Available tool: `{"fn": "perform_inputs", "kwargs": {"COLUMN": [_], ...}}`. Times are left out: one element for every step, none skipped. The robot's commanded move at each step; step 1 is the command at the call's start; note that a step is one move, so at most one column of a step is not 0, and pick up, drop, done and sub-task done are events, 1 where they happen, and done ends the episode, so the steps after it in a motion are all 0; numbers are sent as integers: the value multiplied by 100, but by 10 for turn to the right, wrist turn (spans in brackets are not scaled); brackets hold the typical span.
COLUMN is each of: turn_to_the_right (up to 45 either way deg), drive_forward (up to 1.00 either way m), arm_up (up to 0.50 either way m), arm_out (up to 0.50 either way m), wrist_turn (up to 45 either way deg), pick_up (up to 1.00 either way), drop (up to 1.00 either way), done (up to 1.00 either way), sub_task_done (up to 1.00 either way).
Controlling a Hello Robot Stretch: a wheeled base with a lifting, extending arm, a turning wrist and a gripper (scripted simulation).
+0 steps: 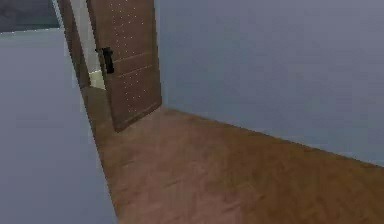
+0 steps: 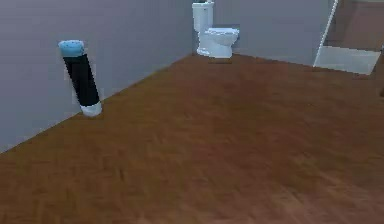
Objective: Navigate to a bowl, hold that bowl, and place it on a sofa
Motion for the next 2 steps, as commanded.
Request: {"fn": "perform_inputs", "kwargs": {"turn_to_the_right": [450,450], "drive_forward": [0,0], "arm_up": [0,0], "arm_out": [0,0], "wrist_turn": [0,0], "pick_up": [0,0], "drop": [0,0], "done": [0,0], "sub_task_done": [0,0]}}
